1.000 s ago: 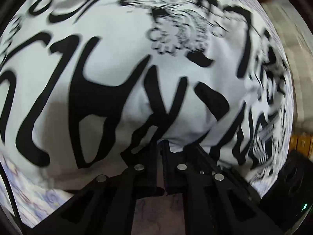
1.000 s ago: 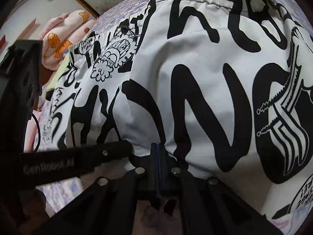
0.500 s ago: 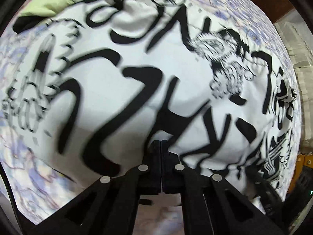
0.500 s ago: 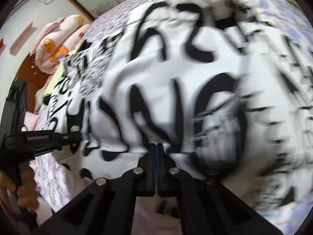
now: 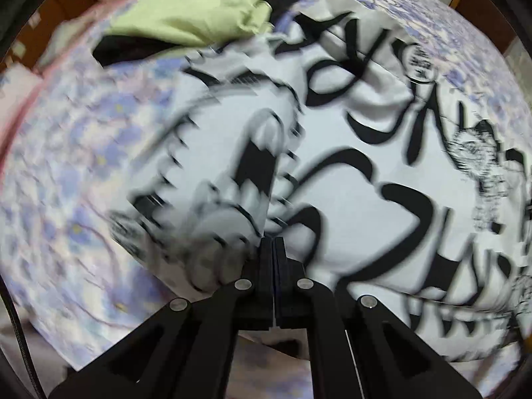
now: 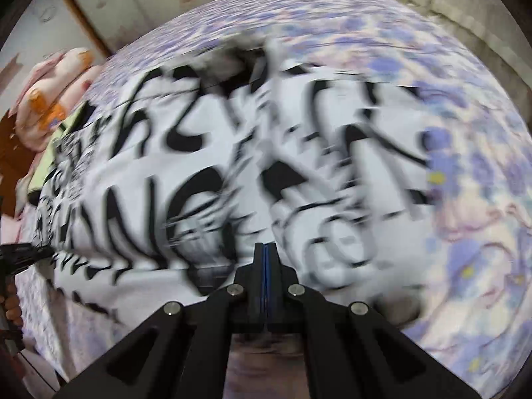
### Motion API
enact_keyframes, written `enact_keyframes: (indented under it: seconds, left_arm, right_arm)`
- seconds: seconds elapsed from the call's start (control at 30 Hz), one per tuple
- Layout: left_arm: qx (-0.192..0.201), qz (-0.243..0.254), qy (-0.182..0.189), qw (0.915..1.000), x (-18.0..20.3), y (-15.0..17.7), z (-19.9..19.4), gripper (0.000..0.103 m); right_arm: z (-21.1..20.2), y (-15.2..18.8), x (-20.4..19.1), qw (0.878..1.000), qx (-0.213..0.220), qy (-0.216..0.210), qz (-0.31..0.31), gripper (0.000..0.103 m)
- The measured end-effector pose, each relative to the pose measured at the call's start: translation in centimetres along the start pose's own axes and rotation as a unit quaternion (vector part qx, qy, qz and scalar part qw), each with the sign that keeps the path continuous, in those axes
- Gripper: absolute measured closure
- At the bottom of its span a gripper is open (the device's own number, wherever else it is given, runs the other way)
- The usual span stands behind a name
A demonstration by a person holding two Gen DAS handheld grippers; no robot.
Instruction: Fold large clothes
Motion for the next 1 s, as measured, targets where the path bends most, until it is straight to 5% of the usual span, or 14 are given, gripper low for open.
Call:
enact_keyframes:
  seconds: [0.17, 0.53, 0.73, 1.0]
  left_arm:
    - [0.007, -0.013, -0.008, 0.9999, -2.9, -2.6, 0.6, 0.102]
    - [0.02, -0.034, -0.002, 0.9992, -7.9, -5.6, 1.5, 0.102]
    - [0.052, -0.005, 0.084, 0.9952, -4.4, -8.0, -2.8, 0.099]
    - [-0.003, 0.115, 0.181, 0.9768, 8.3, -4.2, -4.8, 0.099]
  right_arm:
    - [-0.6, 0.0, 3.0, 1.0, 0.009, 0.022, 0.002, 0.103]
    - [-2.3, -0.4, 3.0, 0.996, 0.016, 0.082, 0.019, 0.103]
    - [-6.9, -2.9, -2.9, 0.997, 0.078, 0.004, 0.009, 0.103]
    - [-7.2, -2.5, -14.9, 0.988, 0.074, -0.116, -0.066, 0.103]
Point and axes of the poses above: each gripper's, at about its wrist camera, not at the fingertips, and z roughly the way its jaws point, x to its right, y to its underside, the point moved 10 cm from there along z, roughly the way its jaws point, and after that the axes turned 9 degrees about y, right-handed, at the moved point
